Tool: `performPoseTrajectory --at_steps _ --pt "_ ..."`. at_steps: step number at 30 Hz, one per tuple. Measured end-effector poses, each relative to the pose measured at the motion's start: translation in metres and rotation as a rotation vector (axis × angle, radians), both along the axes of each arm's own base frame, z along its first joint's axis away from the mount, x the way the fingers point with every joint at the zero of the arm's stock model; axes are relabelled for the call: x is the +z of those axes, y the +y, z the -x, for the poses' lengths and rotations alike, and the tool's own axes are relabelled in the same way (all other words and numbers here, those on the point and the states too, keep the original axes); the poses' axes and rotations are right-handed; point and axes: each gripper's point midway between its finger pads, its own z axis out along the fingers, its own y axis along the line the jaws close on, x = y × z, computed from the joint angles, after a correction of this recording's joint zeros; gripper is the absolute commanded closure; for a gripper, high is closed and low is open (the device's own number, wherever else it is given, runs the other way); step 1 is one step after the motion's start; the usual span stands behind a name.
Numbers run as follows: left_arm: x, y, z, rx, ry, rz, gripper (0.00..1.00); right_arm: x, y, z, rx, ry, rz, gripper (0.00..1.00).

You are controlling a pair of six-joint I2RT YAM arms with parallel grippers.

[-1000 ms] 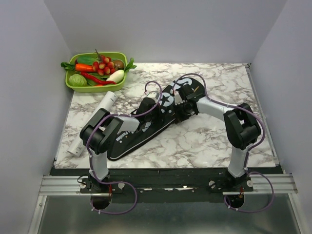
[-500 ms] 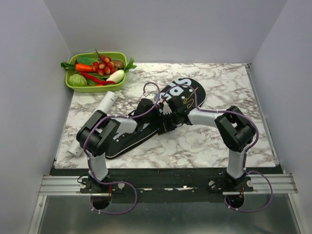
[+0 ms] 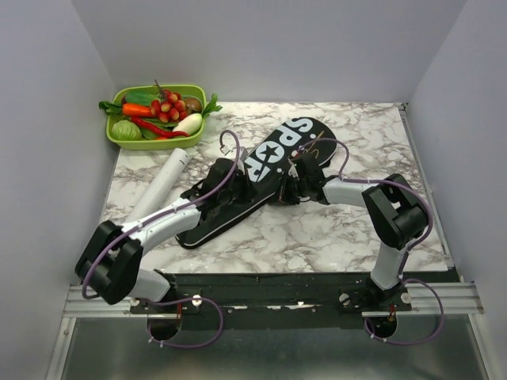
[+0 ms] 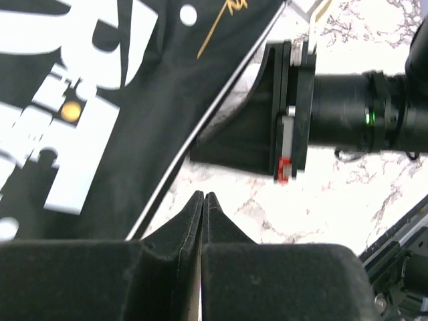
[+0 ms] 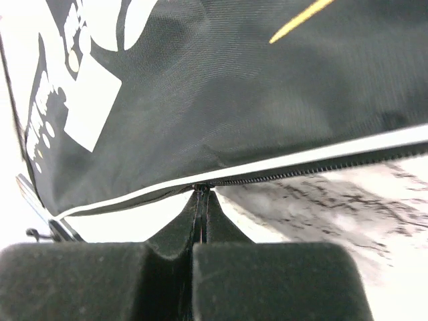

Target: Pack up the badminton gear

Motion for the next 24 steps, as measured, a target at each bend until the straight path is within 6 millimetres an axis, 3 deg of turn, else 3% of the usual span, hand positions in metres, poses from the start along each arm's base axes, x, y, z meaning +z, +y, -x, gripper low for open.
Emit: performPoseTrajectory --at_steps 5,7,8,10,14,19,24 --pt "0.018 0.027 0.018 0.055 -0.021 -0.065 0.85 0.01 -0.023 -0.027 -0.15 0.001 -0.026 0.99" --pt "0.016 0.04 0.024 0.08 -0.018 -0.098 0.81 0.015 -0.039 -0.04 -0.211 0.002 -0.037 0.99" --pt "0.014 0.049 0.028 0.097 -0.016 -0.122 0.73 0.018 -0.048 -0.048 -0.242 0.001 -0.042 0.99" --pt "0.007 0.063 0.035 0.121 -0.009 -0.169 0.67 0.022 -0.069 -0.062 -0.301 -0.008 -0.048 0.99" --pt "-0.01 0.086 0.045 0.17 0.005 -0.233 0.65 0.029 -0.104 -0.079 -0.378 -0.032 -0.037 0.99" --pt "-0.043 0.097 0.051 0.193 0.066 -0.3 0.65 0.035 -0.113 -0.079 -0.368 -0.067 -0.008 0.99" --pt "-0.072 0.095 0.052 0.186 0.117 -0.324 0.7 0.021 -0.117 -0.063 -0.344 -0.049 0.024 0.99"
